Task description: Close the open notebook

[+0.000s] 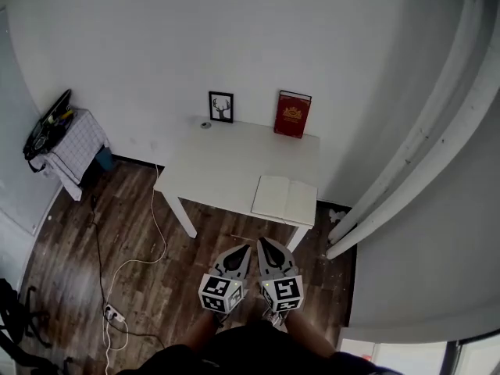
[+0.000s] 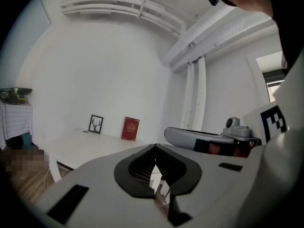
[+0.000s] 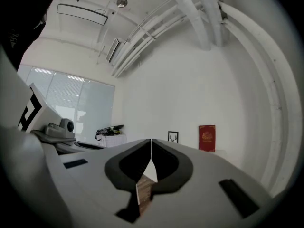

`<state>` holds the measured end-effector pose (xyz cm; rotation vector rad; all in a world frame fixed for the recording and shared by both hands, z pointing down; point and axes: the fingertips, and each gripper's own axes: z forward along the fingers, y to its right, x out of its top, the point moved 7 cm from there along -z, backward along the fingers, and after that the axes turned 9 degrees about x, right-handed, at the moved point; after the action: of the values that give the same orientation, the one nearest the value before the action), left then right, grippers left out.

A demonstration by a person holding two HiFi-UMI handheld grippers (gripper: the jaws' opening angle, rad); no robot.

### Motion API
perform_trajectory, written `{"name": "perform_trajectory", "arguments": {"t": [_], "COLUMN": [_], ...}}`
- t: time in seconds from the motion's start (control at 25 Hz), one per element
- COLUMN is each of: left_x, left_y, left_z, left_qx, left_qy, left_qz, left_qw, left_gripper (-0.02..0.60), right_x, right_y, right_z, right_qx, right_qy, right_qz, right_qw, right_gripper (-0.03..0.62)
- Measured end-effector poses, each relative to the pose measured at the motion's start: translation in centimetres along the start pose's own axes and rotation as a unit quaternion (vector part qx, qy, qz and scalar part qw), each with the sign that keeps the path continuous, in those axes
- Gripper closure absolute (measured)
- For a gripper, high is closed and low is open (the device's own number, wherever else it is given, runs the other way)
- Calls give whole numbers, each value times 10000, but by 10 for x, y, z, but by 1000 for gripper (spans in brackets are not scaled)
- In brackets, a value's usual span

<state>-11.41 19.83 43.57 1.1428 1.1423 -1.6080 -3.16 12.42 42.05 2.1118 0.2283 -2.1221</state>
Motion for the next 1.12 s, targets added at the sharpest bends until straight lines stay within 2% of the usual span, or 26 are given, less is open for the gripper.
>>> {"name": "perform_trajectory", "arguments": {"t": [0.2, 0.4, 0.68, 0.92, 1.12], "left_x": [-10, -23, -29, -34, -30], "left_y": [36, 75, 78, 78, 72], "left_z": [89, 150, 211, 266, 303], "left_qx": [-305, -697, -885, -1414, -1605], "left_qy": [-362, -678, -1047, -1311, -1494], "left_qz": [64, 182, 284, 544, 611], "left_qw": [9989, 9951, 9902, 9797, 9738], "left_gripper": [578, 578, 578, 578, 578], "right_x": [-14, -33, -46, -74, -72], "right_y": [91, 160, 211, 250, 280], "right_z": [-10, -26, -21, -12, 3], "right_qx": [-399, -826, -1168, -1782, -2081], "right_qy": [-217, -358, -344, -524, -482], "right_qz": [204, 453, 622, 902, 1058], "right_qw": [9988, 9949, 9906, 9784, 9712], "right_gripper": [571, 571, 571, 571, 571]}}
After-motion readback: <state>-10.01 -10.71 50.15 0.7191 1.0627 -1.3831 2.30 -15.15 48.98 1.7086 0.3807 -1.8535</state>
